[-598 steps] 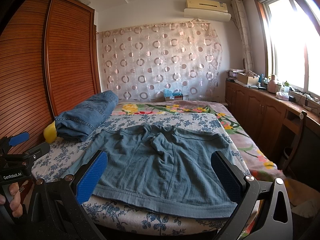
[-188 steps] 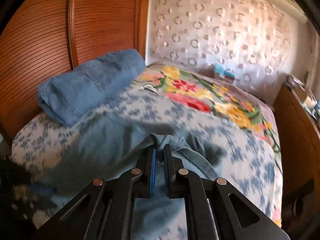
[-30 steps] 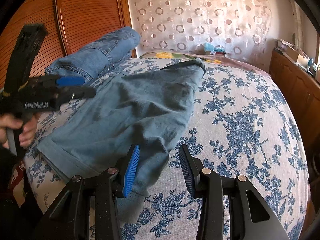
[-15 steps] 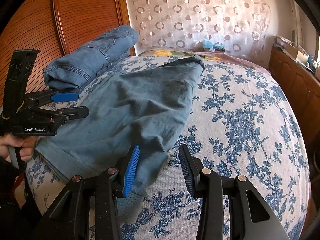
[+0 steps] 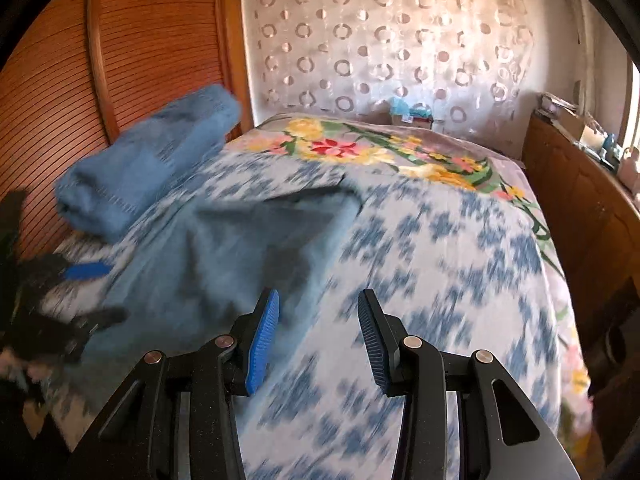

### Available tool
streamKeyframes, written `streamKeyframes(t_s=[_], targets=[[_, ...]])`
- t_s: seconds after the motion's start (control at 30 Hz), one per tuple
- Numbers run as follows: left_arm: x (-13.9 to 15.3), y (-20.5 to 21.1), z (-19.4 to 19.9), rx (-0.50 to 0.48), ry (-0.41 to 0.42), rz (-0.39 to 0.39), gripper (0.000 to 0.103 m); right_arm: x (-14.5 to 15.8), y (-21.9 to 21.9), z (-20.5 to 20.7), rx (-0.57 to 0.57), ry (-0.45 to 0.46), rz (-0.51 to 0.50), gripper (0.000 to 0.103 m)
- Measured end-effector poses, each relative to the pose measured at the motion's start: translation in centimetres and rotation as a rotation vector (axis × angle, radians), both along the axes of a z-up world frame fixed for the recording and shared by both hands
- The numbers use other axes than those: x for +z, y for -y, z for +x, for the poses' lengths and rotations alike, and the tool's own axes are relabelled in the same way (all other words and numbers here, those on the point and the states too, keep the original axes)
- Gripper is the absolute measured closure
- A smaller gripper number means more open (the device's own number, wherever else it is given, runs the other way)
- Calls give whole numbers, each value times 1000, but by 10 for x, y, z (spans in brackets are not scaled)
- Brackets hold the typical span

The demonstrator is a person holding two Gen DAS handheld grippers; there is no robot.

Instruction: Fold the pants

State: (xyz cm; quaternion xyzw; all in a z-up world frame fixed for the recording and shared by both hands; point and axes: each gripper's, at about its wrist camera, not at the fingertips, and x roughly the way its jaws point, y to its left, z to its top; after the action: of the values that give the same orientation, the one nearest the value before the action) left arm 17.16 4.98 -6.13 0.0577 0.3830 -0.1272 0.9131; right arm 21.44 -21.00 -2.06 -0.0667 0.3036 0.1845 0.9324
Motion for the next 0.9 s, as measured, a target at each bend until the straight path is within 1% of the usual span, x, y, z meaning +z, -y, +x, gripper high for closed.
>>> streamKeyframes(t_s=[0.1,0.2,0.27,0.37,0.47,0.5,0.53,0.57,0.63,0.7,0.73,0.77,0.8,0.87,0.9], targets=[[1,-5,1,8,-5,-29,30,2,-11,37,6,-13,-6,60],[2,-8,1,13,-1,-46,30,-1,-22,72,1,-24,-20,60],[2,-8,0,13,0,-50,30,-7,-28,91,-24,-34,-38,60],[1,-8,0,11,-1,-54,30,-17,-38,118,-47,-75,-39,60],[0,-8,2,9,-9,-55,30,-17,-50,141,-59,-90,-58,61],[0,-8,2,8,-12,-56,30,-16,-52,148,-59,-96,-52,73],[0,-8,2,9,-13,-57,30,-14,-55,154,-55,-101,-50,82],[0,-8,3,10,-14,-57,30,-11,-57,159,-48,-95,-54,94],[0,-7,3,8,-16,-59,30,-2,-61,163,-65,-47,-69,96],[0,-7,3,8,-17,-60,30,6,-61,161,-106,10,-74,96],[1,-7,3,7,-17,-61,30,11,-60,159,-114,29,-68,96],[1,-7,3,7,-17,-63,30,13,-59,156,-113,34,-59,94],[1,-7,3,9,-16,-63,30,14,-58,154,-118,27,-56,86],[0,-9,4,11,-15,-65,30,15,-52,146,-124,0,-42,81],[0,-9,4,14,-14,-65,30,15,-50,139,-114,-12,-33,81]])
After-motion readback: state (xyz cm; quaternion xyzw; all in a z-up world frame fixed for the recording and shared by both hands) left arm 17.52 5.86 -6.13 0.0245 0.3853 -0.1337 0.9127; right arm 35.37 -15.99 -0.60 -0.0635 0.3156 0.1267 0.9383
